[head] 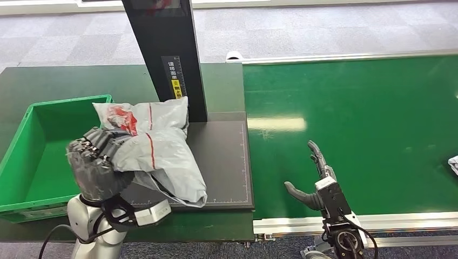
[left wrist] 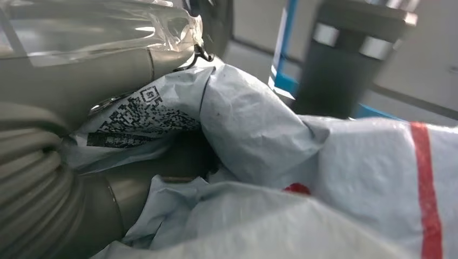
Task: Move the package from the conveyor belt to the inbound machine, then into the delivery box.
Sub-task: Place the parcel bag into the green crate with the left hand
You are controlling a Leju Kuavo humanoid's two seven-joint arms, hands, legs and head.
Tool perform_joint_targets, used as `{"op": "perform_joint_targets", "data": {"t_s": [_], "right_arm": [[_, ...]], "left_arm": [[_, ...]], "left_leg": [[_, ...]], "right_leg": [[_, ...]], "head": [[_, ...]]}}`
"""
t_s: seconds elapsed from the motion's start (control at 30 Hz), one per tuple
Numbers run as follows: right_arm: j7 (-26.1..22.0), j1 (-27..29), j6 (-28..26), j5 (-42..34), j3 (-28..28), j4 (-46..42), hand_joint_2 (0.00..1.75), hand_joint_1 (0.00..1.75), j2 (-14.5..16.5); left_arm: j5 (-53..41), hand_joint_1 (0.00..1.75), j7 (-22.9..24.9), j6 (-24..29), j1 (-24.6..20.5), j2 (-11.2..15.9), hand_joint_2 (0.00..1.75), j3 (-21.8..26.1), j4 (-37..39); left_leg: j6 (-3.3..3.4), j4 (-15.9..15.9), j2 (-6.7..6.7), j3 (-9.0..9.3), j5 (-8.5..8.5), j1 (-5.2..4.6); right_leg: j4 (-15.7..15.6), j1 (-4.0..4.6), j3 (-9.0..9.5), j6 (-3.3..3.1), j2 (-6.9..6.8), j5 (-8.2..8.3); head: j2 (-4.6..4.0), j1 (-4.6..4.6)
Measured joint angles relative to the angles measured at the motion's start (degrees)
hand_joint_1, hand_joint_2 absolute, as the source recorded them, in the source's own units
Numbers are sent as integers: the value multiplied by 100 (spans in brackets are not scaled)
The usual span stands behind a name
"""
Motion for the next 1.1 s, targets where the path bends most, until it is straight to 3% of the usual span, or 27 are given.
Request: {"op": "perform_joint_targets", "data": {"t_s": [0.2, 0.4, 0.77, 0.9, 1.1], "right_arm": [[3, 75, -55, 18, -39, -32, 175, 0, 6], [3, 94, -138, 124, -69, -33, 175, 0, 98], [3, 86, -157, 222, -82, -33, 175, 0, 175], [25, 87, -180, 251, -90, -33, 175, 0, 184], [29, 88, -188, 254, -97, -33, 175, 0, 197]], "left_arm": [[22, 175, -7, 0, -274, -234, 175, 1125, -57], [805, 175, -8, 0, -650, -403, 175, 2507, 159], [1458, 175, -11, -2, -1139, -320, 175, 4630, 946], [1457, 175, -11, -2, -1212, -217, 175, 5067, 1266], [1446, 175, -13, -2, -1285, -151, 175, 5316, 1512]], "left_leg": [[-1, 0, -2, -1, 1, 0], [-1, 0, 3, -5, 1, 0], [-1, -1, 7, -11, 1, 1], [-1, -1, 5, -14, 1, 1], [-1, -1, 6, -14, 1, 0]], "right_leg": [[1, 1, 0, 0, 0, 0], [1, 1, -9, 0, 6, 0], [2, 2, -14, -1, 8, 0], [2, 2, -16, -1, 7, -1], [2, 1, -16, -1, 6, -1]], "head": [[0, 2], [0, -1], [0, 1], [0, 3], [0, 2]]}}
